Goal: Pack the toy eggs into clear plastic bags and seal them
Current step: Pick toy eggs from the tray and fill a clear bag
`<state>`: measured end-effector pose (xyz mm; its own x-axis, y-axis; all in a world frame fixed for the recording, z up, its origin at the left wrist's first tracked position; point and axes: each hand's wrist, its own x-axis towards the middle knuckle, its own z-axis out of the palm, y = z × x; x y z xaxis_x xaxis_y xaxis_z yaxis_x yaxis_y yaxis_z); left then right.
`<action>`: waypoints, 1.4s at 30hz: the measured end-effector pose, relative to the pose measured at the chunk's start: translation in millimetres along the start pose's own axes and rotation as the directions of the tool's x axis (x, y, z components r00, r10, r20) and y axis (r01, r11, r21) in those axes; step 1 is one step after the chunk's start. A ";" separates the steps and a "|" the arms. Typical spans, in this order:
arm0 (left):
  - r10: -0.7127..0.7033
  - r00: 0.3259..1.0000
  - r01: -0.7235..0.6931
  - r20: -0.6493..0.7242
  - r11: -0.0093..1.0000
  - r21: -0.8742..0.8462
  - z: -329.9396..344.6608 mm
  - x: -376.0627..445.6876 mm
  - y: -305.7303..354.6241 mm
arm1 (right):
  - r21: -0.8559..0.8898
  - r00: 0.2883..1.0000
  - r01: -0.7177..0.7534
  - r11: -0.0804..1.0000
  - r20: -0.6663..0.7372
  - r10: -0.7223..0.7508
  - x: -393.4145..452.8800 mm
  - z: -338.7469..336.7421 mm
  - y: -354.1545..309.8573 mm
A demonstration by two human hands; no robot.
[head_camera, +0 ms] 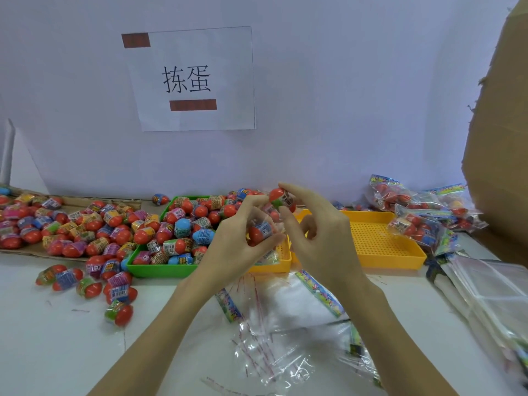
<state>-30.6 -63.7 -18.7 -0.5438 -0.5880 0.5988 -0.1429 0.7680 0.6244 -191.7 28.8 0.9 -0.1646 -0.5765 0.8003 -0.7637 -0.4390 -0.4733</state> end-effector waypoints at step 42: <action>-0.136 0.975 0.175 0.175 0.957 -0.230 -0.7 -0.5 6.4 | 0.024 0.944 -0.075 0.997 0.324 0.063 1.6 -8.6 -2.3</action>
<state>-30.6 -58.7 -14.7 -0.6551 -0.6338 0.4112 -0.0419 0.5738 0.8179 -195.5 34.8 6.4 -0.0012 -0.7955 0.6059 -0.7337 -0.4110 -0.5411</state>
